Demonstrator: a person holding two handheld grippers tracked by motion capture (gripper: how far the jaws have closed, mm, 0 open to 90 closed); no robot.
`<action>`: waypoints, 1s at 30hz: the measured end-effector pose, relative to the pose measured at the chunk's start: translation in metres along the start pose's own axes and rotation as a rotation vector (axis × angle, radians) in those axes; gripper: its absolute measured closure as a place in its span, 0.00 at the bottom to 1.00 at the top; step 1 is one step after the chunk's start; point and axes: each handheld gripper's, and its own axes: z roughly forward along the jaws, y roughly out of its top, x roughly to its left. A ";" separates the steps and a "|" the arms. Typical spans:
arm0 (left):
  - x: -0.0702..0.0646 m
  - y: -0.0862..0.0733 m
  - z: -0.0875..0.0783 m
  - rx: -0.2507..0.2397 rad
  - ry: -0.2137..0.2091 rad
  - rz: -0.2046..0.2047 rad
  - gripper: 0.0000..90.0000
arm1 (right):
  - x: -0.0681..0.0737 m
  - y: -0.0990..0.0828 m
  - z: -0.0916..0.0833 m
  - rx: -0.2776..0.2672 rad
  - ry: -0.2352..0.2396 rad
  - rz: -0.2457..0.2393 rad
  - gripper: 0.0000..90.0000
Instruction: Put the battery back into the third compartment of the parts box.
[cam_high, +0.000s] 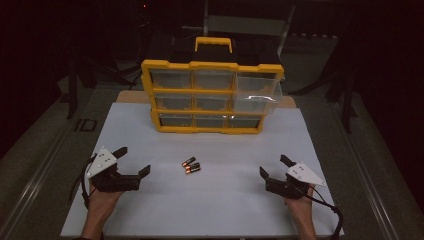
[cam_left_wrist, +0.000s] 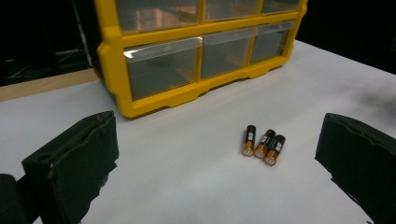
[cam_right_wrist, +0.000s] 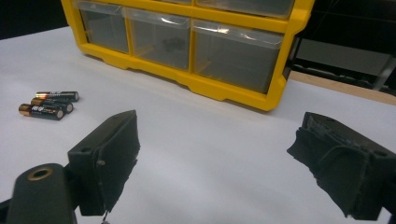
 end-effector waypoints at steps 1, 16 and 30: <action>0.000 0.002 0.002 0.001 -0.007 0.002 0.00 | 0.000 0.000 -0.001 -0.001 -0.003 0.003 0.14; -0.004 0.033 0.031 0.047 -0.090 0.044 0.00 | -0.007 0.000 -0.005 -0.022 -0.007 0.040 0.13; -0.012 0.044 0.060 0.143 -0.156 0.059 0.00 | -0.007 -0.001 -0.005 -0.022 -0.017 0.043 0.12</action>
